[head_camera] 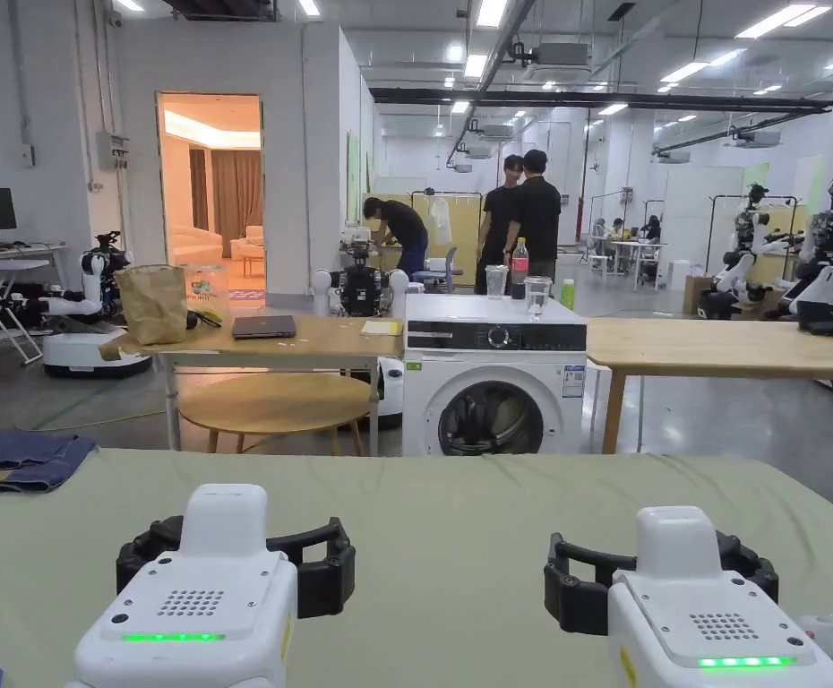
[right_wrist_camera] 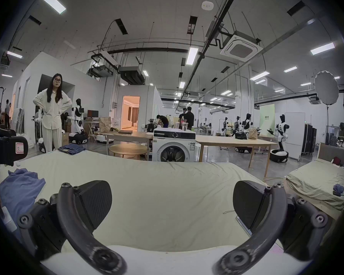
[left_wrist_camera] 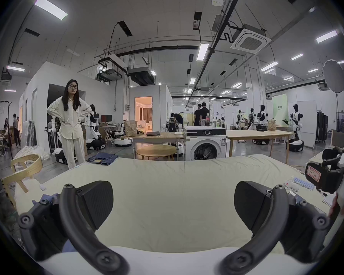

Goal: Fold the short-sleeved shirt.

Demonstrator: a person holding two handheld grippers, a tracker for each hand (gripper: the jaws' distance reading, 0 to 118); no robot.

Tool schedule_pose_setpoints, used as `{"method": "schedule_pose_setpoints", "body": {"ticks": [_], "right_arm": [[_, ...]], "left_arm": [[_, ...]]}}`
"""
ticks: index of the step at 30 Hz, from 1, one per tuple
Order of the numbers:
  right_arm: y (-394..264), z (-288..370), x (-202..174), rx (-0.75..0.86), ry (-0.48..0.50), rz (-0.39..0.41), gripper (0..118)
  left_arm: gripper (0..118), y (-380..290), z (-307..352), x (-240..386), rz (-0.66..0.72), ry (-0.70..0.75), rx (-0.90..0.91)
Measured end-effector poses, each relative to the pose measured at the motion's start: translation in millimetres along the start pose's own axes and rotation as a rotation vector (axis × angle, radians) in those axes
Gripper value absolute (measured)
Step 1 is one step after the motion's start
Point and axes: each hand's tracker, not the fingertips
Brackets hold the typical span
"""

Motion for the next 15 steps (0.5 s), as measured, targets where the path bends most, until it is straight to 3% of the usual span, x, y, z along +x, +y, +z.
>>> {"method": "schedule_pose_setpoints", "body": {"ticks": [15], "right_arm": [[-2.0, 2.5, 0.4, -0.003, -0.006, 0.009, 118]], "left_arm": [[118, -3.1, 4.1, -8.8, 0.000, 0.016, -0.002]]}}
